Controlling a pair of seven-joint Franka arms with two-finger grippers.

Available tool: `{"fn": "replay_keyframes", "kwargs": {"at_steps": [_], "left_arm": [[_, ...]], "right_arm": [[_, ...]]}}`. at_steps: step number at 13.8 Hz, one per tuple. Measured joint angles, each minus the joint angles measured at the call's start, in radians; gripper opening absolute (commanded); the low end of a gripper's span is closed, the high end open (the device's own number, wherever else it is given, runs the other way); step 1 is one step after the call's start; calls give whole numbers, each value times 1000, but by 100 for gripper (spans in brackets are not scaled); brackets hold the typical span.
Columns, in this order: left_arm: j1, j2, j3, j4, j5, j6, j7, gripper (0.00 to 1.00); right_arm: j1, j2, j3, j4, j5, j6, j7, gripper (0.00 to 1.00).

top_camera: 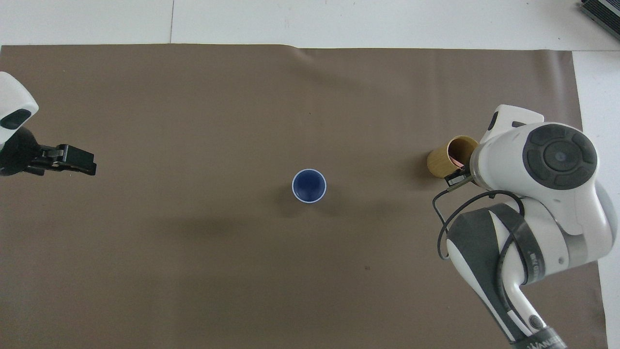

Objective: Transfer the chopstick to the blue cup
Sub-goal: 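Lift the pink stick from the tan cup while the left gripper withdraws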

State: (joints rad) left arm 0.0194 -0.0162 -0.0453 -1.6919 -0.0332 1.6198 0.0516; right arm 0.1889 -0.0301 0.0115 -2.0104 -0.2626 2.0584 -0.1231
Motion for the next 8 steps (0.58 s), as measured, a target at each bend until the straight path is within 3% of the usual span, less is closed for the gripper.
{"fn": "replay_keyframes", "kwargs": {"at_steps": [3, 8], "left_arm": [[4, -29, -1, 111, 2, -138, 8, 100], [4, -34, -20, 181, 35, -233, 9, 100]], "right_arm": [[-2, -18, -7, 25, 0, -14, -2, 0], [-5, -73, -20, 201, 115, -247, -3, 0]]}}
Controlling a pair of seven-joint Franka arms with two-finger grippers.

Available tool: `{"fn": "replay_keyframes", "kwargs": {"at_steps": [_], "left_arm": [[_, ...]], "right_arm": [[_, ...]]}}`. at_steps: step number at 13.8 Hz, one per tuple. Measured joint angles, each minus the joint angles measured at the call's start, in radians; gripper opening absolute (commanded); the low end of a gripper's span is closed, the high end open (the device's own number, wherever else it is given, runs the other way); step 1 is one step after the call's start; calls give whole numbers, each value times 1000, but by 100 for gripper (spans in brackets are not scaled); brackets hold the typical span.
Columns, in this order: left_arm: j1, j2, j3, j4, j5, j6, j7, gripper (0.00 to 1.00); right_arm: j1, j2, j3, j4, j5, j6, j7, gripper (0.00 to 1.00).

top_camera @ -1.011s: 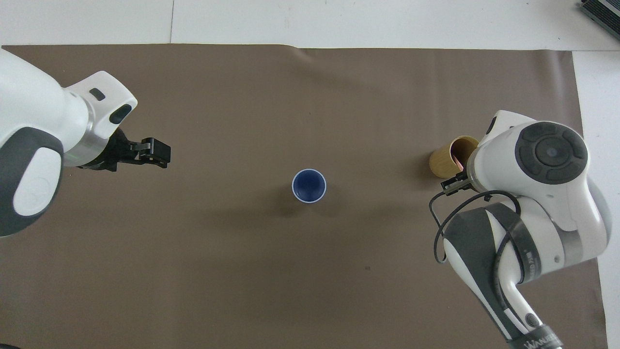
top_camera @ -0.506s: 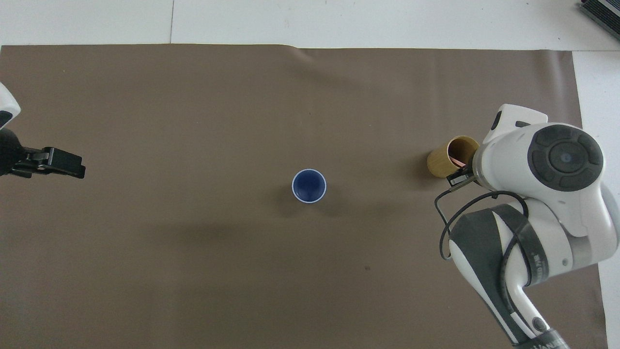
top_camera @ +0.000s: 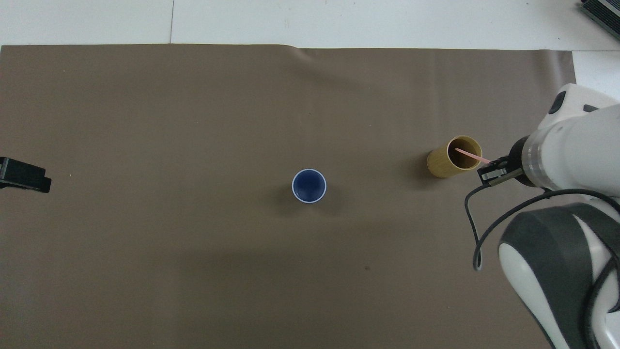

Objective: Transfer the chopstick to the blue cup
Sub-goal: 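Lift the pink stick from the tan cup while the left gripper withdraws, then carry the pink stick with the right gripper and lower it into the blue cup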

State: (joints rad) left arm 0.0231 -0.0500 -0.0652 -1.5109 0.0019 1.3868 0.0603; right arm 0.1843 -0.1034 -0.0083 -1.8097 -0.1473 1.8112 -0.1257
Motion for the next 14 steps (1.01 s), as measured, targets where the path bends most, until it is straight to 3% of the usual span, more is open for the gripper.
{"fn": "replay_keyframes", "kwargs": {"at_steps": [3, 9, 14], "left_arm": [[0, -4, 4, 1, -13, -1, -3, 100], [0, -7, 10, 8, -46, 0, -14, 100], [0, -8, 5, 8, -49, 0, -14, 100]], "right_arm": [[6, -4, 6, 52, 90, -32, 28, 0], [39, 14, 79, 89, 251, -47, 403, 0], [200, 116, 103, 212, 289, -71, 812, 0]]}}
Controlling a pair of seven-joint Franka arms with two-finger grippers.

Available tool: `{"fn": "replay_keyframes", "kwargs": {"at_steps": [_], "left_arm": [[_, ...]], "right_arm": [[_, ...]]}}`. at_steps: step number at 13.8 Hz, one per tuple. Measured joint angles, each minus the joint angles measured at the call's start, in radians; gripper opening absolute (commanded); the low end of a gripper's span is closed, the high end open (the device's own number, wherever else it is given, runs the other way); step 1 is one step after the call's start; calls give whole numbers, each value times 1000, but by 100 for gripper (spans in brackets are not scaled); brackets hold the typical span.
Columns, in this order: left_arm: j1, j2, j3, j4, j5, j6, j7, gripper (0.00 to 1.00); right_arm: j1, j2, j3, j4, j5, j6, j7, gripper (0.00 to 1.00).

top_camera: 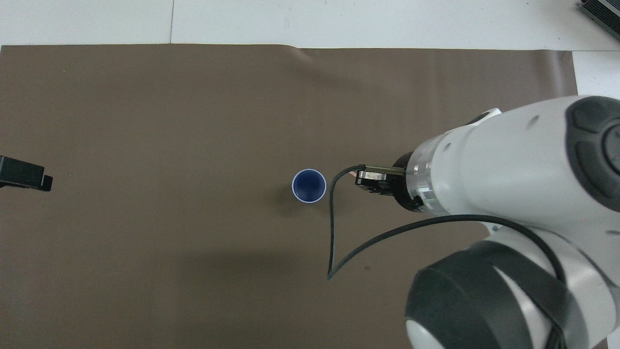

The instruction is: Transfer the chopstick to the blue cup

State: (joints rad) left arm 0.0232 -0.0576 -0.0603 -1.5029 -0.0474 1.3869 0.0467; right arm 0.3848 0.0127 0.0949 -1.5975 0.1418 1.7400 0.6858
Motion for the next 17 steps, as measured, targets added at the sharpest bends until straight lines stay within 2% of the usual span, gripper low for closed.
{"fn": "replay_keyframes", "kwargs": {"at_steps": [4, 8, 9, 10, 11, 12, 13, 14, 17], "left_arm": [[0, 0, 4, 0, 0, 0, 0, 100], [0, 0, 8, 0, 0, 0, 0, 100], [0, 0, 7, 0, 0, 0, 0, 100], [0, 0, 7, 0, 0, 0, 0, 100], [0, 0, 7, 0, 0, 0, 0, 100], [0, 0, 7, 0, 0, 0, 0, 100], [0, 0, 7, 0, 0, 0, 0, 100], [0, 0, 7, 0, 0, 0, 0, 100], [0, 0, 7, 0, 0, 0, 0, 100]], "right_arm": [[93, 82, 4, 30, 5, -1, 137, 0], [104, 152, 3, 33, 5, 53, 148, 0], [104, 163, 3, 34, 5, 85, 148, 3], [103, 172, 0, 34, 5, 104, 149, 22], [100, 179, -2, 34, 5, 114, 149, 57], [97, 185, -3, 34, 5, 118, 149, 86], [94, 187, -4, 34, 5, 118, 149, 96], [93, 188, -4, 34, 5, 119, 149, 100], [93, 188, -7, 41, 4, 121, 148, 100]]}}
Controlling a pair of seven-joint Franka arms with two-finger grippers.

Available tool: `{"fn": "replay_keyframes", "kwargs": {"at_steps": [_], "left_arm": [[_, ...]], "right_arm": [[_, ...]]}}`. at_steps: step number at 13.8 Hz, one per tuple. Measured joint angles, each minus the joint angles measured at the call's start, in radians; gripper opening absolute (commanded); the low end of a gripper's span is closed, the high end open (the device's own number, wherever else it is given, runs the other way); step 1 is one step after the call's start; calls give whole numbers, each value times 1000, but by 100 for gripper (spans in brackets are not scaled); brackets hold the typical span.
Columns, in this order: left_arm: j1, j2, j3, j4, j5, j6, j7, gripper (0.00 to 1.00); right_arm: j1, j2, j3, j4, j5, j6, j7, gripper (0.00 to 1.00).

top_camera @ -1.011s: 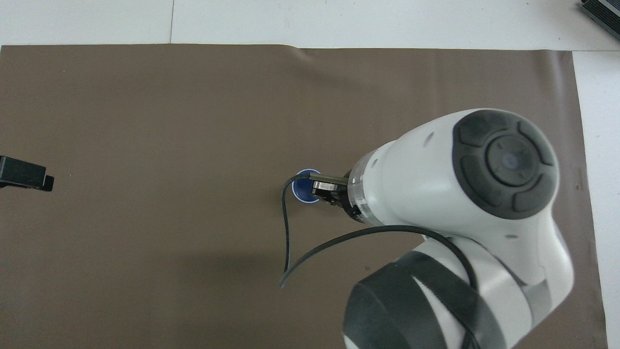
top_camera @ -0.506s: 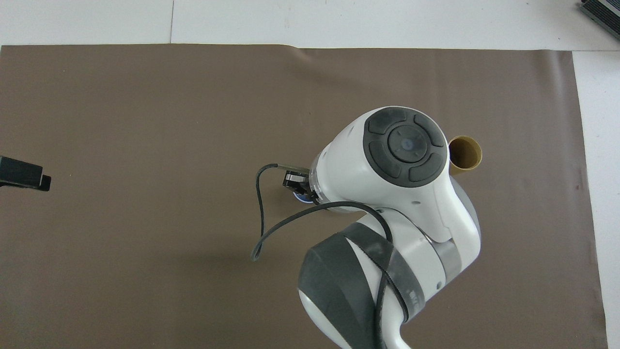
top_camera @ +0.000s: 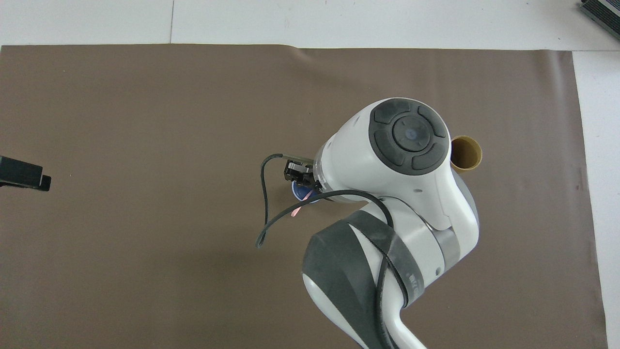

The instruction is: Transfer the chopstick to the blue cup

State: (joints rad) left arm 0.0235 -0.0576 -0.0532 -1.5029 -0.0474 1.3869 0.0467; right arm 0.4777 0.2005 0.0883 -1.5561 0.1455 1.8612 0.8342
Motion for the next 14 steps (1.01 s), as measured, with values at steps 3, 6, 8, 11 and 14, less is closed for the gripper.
{"fn": "replay_keyframes", "kwargs": {"at_steps": [3, 6, 8, 11, 14], "left_arm": [[0, 0, 0, 0, 0, 0, 0, 100], [0, 0, 0, 0, 0, 0, 0, 100], [0, 0, 0, 0, 0, 0, 0, 100], [0, 0, 0, 0, 0, 0, 0, 100], [0, 0, 0, 0, 0, 0, 0, 100]], "right_arm": [[-51, -17, -15, 11, -10, 0, -77, 100], [-186, -78, -20, 2, -10, -51, -253, 100], [-265, -142, -22, -30, -37, -102, -348, 100], [-331, -214, -23, -49, -137, -168, -479, 100], [-398, -257, -26, -39, -168, -208, -574, 100]]}}
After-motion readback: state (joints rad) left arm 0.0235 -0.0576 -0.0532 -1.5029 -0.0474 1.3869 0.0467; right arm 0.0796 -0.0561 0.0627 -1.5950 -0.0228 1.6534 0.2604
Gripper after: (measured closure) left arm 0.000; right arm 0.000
